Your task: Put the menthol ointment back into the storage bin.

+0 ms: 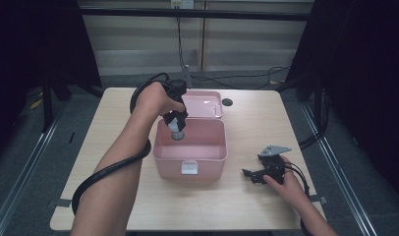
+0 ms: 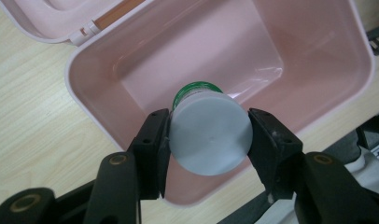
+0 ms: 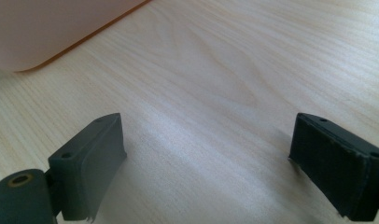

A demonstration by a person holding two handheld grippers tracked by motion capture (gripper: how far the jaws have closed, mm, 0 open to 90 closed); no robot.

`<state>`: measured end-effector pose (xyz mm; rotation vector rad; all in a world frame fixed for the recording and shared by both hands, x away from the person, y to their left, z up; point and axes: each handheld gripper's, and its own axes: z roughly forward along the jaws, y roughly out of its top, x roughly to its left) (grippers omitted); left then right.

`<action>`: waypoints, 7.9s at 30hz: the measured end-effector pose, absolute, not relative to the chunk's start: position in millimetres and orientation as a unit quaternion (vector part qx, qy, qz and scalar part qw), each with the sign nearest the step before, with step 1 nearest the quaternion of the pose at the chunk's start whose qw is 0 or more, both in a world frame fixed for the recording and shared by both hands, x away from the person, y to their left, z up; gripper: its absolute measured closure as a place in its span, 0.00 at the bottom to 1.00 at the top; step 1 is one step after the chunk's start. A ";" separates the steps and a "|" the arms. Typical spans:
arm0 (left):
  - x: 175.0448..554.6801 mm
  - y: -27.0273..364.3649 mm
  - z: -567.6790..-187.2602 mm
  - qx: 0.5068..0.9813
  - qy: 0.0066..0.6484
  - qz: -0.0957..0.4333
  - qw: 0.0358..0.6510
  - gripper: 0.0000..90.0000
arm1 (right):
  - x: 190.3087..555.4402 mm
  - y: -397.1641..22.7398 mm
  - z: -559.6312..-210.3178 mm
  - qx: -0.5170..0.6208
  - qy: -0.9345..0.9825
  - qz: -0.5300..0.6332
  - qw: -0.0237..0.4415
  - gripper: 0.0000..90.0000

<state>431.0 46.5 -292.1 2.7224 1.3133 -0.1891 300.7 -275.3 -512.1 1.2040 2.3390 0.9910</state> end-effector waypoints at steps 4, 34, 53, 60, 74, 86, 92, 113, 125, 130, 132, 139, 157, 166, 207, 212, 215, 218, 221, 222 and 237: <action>434.2 42.3 -298.7 0.895 0.439 -0.062 0.051 0.56 | 300.9 -275.4 -512.2 0.421 0.821 0.348 0.165 0.10; 449.3 39.8 -347.9 0.852 0.519 -0.041 0.059 0.56 | 300.7 -275.3 -512.0 0.423 0.821 0.348 0.164 0.10; 445.2 37.1 -391.1 0.827 0.558 -0.032 0.060 0.56 | 301.0 -275.4 -512.1 0.422 0.820 0.349 0.165 0.10; 442.9 35.3 -398.8 0.825 0.560 -0.013 0.075 0.56 | 300.9 -275.4 -512.1 0.422 0.820 0.349 0.166 0.10; 439.1 36.9 -416.3 0.820 0.566 -0.002 0.082 0.56 | 300.9 -275.3 -512.1 0.422 0.820 0.349 0.165 0.10; 436.9 39.0 -426.5 0.818 0.569 0.008 0.087 0.56 | 300.9 -275.4 -512.1 0.422 0.820 0.349 0.165 0.10; 436.5 40.4 -426.5 0.819 0.566 0.014 0.093 0.55 | 301.0 -275.4 -512.1 0.422 0.820 0.349 0.165 0.10; 432.6 46.3 -413.0 0.815 0.572 -0.026 0.087 0.49 | 301.0 -275.3 -512.1 0.422 0.820 0.349 0.165 0.10; 428.7 49.8 -396.1 0.817 0.568 -0.035 0.089 0.47 | 300.9 -275.3 -512.1 0.422 0.820 0.349 0.165 0.10; 428.0 52.1 -389.9 0.823 0.560 -0.036 0.093 0.47 | 301.0 -275.4 -512.1 0.422 0.820 0.349 0.165 0.10; 427.5 52.7 -386.8 0.825 0.555 -0.040 0.095 0.46 | 301.0 -275.3 -512.1 0.422 0.820 0.349 0.165 0.10; 426.4 52.6 -376.3 0.837 0.535 -0.041 0.111 0.43 | 301.0 -275.4 -512.1 0.422 0.821 0.349 0.165 0.10; 419.7 45.7 -347.0 0.863 0.483 -0.025 0.145 0.30 | 301.2 -275.6 -512.2 0.421 0.821 0.350 0.164 0.10; 415.5 45.2 -333.6 0.876 0.455 -0.014 0.159 0.23 | 301.2 -275.6 -512.2 0.420 0.821 0.349 0.164 0.10; 397.2 80.9 -299.0 0.915 0.365 -0.003 0.171 0.22 | 301.2 -275.6 -512.2 0.420 0.821 0.349 0.164 0.10; 396.8 88.7 -298.0 0.914 0.368 -0.005 0.172 0.22 | 301.2 -275.6 -512.1 0.421 0.821 0.349 0.164 0.10; 396.6 94.6 -297.0 0.913 0.372 -0.003 0.169 0.22 | 301.1 -275.5 -512.1 0.421 0.821 0.349 0.164 0.10; 395.7 101.1 -295.7 0.912 0.373 -0.001 0.170 0.23 | 301.2 -275.6 -512.2 0.420 0.821 0.349 0.164 0.10; 394.2 106.8 -294.6 0.911 0.375 -0.004 0.170 0.23 | 301.1 -275.6 -512.1 0.421 0.821 0.349 0.164 0.10; 393.6 108.9 -294.2 0.911 0.376 -0.003 0.170 0.23 | 301.1 -275.6 -512.1 0.421 0.821 0.349 0.164 0.10; 386.9 134.7 -293.8 0.910 0.376 0.001 0.176 0.23 | 301.3 -275.6 -512.2 0.420 0.821 0.350 0.164 0.10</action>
